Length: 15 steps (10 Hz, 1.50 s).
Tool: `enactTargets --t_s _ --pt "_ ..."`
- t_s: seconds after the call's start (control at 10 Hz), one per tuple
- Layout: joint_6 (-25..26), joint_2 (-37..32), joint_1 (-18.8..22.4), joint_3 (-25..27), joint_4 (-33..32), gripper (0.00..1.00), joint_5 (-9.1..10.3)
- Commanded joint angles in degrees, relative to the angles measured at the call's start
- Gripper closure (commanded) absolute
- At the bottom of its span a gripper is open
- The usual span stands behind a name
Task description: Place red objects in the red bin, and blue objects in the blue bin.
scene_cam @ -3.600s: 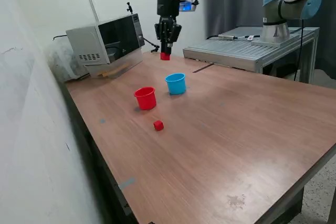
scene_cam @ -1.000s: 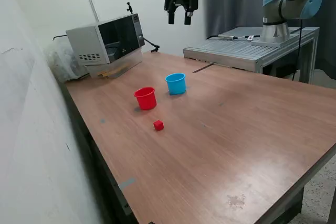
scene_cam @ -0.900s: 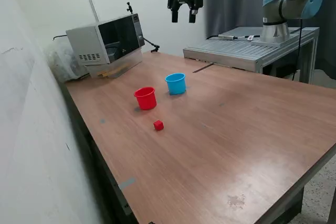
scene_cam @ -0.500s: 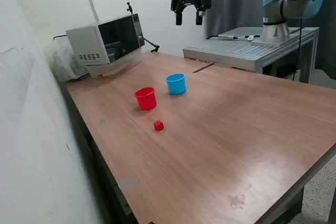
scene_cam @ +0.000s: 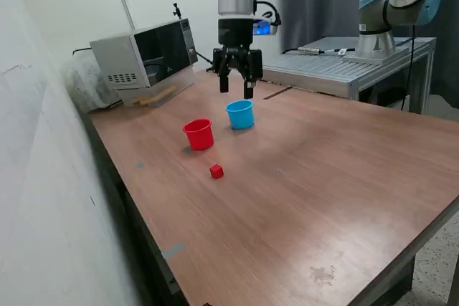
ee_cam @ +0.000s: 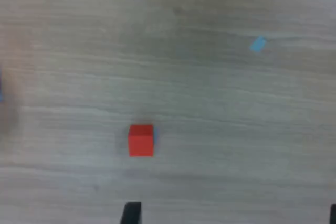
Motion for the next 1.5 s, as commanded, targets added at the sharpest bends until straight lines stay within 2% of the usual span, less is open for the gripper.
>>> enactTargets --t_s 0.0,0.6,1.3,1.4 --pt "0.1 8.8 -1.0 -5.8 -1.9 0.0 -0.22" --pt "0.2 17.1 -2.7 -9.9 -5.4 0.0 -0.48" --pt "0.2 19.2 -4.0 -10.6 -6.2 0.0 -0.84" --pt "0.2 19.2 -4.2 -10.6 -6.4 1.0 -0.84"
